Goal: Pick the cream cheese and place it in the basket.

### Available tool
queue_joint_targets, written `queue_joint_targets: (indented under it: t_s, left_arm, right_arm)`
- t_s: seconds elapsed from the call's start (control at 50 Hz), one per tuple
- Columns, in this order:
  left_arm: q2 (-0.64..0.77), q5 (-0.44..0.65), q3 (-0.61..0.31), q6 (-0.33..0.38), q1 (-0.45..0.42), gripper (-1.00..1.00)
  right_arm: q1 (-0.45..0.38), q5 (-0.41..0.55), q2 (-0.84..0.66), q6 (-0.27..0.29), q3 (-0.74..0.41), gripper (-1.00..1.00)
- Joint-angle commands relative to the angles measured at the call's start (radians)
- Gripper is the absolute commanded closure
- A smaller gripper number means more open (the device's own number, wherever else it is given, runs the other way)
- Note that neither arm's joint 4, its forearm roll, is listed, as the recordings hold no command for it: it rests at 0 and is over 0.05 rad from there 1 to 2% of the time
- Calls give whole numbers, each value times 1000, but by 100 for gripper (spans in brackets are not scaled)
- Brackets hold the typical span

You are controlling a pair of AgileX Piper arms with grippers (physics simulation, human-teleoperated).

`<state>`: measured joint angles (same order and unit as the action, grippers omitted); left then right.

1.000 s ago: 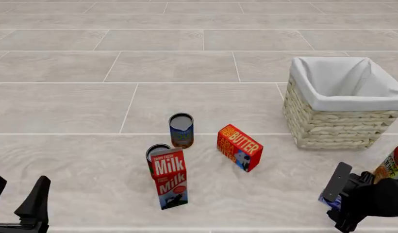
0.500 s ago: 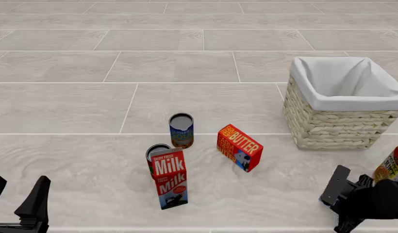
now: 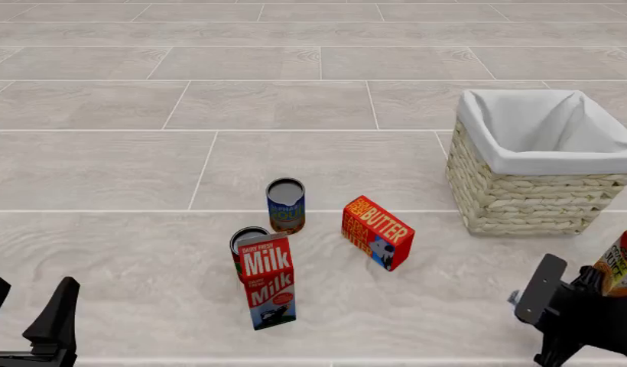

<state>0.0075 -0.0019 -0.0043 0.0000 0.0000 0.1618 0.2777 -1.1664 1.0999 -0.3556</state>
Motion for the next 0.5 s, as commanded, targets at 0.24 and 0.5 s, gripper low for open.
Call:
queue_joint_targets:
  t_s: [0.24, 0.5]
  left_arm:
    - [0, 0, 0, 0, 0, -100]
    - [0, 0, 0, 0, 0, -100]
  right_arm:
    - [-106, 168, 290, -214, -103, 100]
    - [-193, 190, 367, -513, -279, 100]
